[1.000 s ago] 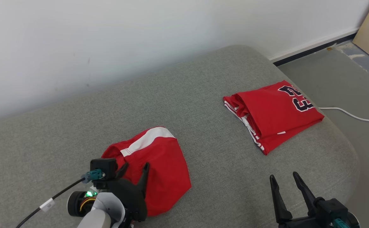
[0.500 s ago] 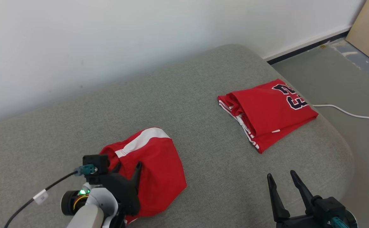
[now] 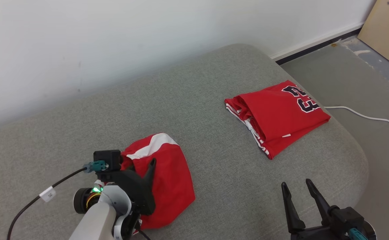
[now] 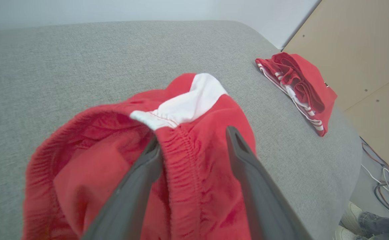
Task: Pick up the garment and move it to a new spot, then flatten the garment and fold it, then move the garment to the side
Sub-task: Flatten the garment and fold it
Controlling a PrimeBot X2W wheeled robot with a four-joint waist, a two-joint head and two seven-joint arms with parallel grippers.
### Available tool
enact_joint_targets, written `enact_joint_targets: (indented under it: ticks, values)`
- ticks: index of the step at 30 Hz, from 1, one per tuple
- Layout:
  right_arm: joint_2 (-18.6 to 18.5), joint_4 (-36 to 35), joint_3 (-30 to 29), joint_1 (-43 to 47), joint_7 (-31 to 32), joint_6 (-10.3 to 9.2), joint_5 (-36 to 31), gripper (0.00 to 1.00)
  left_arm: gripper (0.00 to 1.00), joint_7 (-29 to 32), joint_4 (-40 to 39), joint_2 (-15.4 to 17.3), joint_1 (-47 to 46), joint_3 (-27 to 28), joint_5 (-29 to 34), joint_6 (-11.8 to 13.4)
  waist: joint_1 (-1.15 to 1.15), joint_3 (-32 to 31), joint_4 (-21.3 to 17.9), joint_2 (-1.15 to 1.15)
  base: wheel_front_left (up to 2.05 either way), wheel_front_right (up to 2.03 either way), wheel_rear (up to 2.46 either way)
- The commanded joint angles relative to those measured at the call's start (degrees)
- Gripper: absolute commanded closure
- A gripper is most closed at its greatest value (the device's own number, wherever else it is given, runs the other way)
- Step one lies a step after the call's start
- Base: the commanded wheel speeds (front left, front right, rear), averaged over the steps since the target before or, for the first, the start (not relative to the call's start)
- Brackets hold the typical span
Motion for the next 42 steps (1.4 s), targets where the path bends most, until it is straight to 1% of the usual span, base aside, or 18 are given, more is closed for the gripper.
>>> enact_joint_targets:
  ticks: [1,2,5,10,16,20,24,27,29,30,35,39,40,42]
  values:
    - [0.2,0.01,0.07,-0.41,-0.24,-0.15,0.05,0.0,0.67,-0.29,0.45,-0.21,-0.5,-0.17,0.02,0.03,0.0,0.01,-0.03,-0.01,0.0,0.0,0.0]
    - [0.22,0.06,0.15,-0.5,-0.24,-0.15,0.01,0.0,1.0,-0.19,1.06,-0.39,-0.74,-0.32,-0.05,0.13,0.0,0.03,-0.09,-0.01,0.0,0.0,0.0]
    - [0.28,0.15,0.3,-0.83,-0.24,-0.15,0.02,0.0,1.0,-0.76,2.19,-0.82,-1.74,-0.72,-0.07,0.31,0.0,0.09,-0.36,-0.01,0.0,0.0,0.0]
    - [0.07,0.32,-0.11,-0.79,-0.24,-0.15,-0.09,0.0,1.0,-3.65,1.92,-1.47,-3.92,-1.22,-0.31,-0.07,0.0,0.03,-0.25,-0.01,0.0,0.0,0.0]
    - [0.23,0.27,-0.42,-0.5,-0.24,-0.15,-0.48,0.0,1.0,-7.31,-0.76,-2.08,-9.54,-2.58,0.11,-1.18,0.0,-0.37,0.57,-0.01,0.0,0.0,0.0]
    - [0.28,0.39,-0.2,-0.52,-0.24,-0.15,-0.52,0.0,1.0,-9.94,-3.63,-2.38,-14.97,-3.93,-0.01,-1.94,0.0,-0.71,1.15,-0.01,0.0,0.0,0.0]
    - [0.29,0.48,-0.23,-0.37,-0.24,-0.15,-0.58,0.0,1.0,-12.57,-7.0,-2.54,-19.4,-5.27,-2.17,-2.56,0.0,-1.03,1.77,-0.01,0.0,0.0,0.0]
    - [0.34,0.47,-0.1,-0.1,-0.24,-0.15,-0.73,0.0,1.0,-13.2,-9.51,-2.57,-20.22,-6.89,-5.12,-3.11,0.0,-1.25,2.23,-0.01,0.0,0.0,0.0]
    - [0.37,0.27,-0.4,0.06,-0.24,-0.15,-0.63,0.0,1.0,-12.37,-10.32,-2.55,-18.05,-8.07,-6.47,-3.06,0.0,-1.3,2.83,-0.01,0.0,0.0,0.0]
    - [0.41,0.24,-0.43,0.2,-0.24,-0.15,-0.54,0.0,1.0,-12.06,-10.56,-2.0,-16.64,-8.58,-6.47,-3.12,0.0,-1.29,3.21,-0.01,0.0,0.0,0.0]
    - [0.16,0.32,-0.52,1.17,-0.24,-0.15,-0.17,0.0,1.0,-9.69,-11.01,1.77,-6.36,-10.97,-7.04,-3.11,0.0,-1.12,6.02,-0.01,0.0,0.0,0.0]
    - [-0.06,0.07,-0.66,1.49,-0.24,-0.15,-0.26,0.0,1.0,-8.2,-13.27,5.14,3.02,-13.53,-6.98,-3.25,0.0,-1.1,8.54,-0.01,0.0,0.0,0.0]
    - [-0.06,0.07,-0.66,1.49,-0.24,-0.15,-0.26,0.0,1.0,-8.2,-13.27,5.14,3.02,-13.53,-6.98,-3.25,0.0,-1.1,8.54,-0.01,0.0,0.0,0.0]
    - [-0.26,0.13,-0.7,1.64,-0.24,-0.15,-0.29,0.0,1.0,-7.55,-14.77,6.89,7.01,-14.99,-6.72,-3.32,0.0,-1.17,9.96,-0.01,0.0,0.0,0.0]
